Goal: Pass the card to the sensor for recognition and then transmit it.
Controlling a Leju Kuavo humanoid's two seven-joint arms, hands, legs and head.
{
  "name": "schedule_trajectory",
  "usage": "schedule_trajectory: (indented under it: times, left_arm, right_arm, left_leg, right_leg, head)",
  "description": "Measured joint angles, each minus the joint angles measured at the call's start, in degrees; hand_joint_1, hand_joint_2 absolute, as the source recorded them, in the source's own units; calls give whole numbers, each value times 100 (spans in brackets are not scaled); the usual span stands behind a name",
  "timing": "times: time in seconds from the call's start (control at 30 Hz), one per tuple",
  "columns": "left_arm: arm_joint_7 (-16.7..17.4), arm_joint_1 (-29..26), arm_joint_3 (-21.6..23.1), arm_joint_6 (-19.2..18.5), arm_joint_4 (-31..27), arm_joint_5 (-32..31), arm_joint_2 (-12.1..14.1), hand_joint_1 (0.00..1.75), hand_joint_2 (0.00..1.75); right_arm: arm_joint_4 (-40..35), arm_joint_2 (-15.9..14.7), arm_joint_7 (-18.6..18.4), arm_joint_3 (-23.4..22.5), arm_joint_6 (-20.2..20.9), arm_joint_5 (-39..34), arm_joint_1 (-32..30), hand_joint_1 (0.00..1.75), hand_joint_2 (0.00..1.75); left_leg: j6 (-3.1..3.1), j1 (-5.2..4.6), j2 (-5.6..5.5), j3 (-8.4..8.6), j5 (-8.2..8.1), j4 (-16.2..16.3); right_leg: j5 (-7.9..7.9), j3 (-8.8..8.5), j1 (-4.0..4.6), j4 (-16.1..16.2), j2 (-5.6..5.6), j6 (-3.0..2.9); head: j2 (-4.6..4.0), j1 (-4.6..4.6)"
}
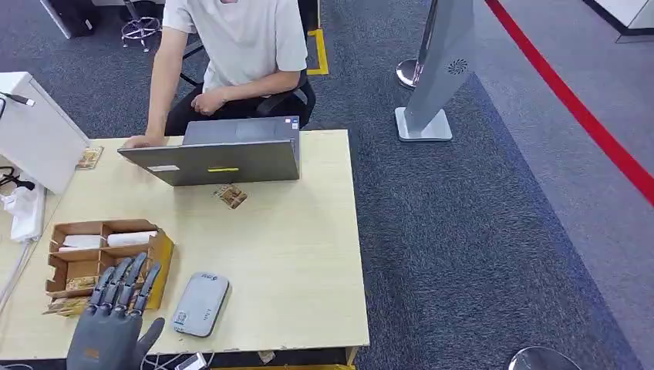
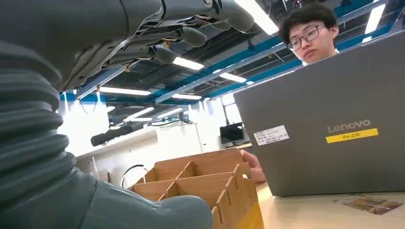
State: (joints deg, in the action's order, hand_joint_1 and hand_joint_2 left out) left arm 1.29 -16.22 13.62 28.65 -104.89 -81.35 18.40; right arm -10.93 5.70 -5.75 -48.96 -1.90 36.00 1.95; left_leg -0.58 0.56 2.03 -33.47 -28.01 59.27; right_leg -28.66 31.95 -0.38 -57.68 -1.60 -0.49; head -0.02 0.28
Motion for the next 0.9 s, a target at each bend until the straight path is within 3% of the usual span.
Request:
schedule_trajectory:
  times: [0.3, 0.9]
  left_arm:
    - [245, -146, -90, 175, 70, 118, -131, 0, 175]
    - [-140, 309, -1152, -74, 843, 37, -829, 0, 175]
  right_arm:
    - [-28, 2, -7, -50, 9, 136, -5, 0, 175]
    - [-52, 2, -29, -107, 59, 345, -3, 0, 175]
  left_leg:
    - [1, 0, -5, -1, -1, 0]
    - [1, 0, -4, 1, -1, 0]
  right_leg:
    - [-2, 1, 0, 1, -4, 1]
    - [-1, -1, 0, 1, -4, 1]
  head:
    - [0, 0]
    - [0, -2]
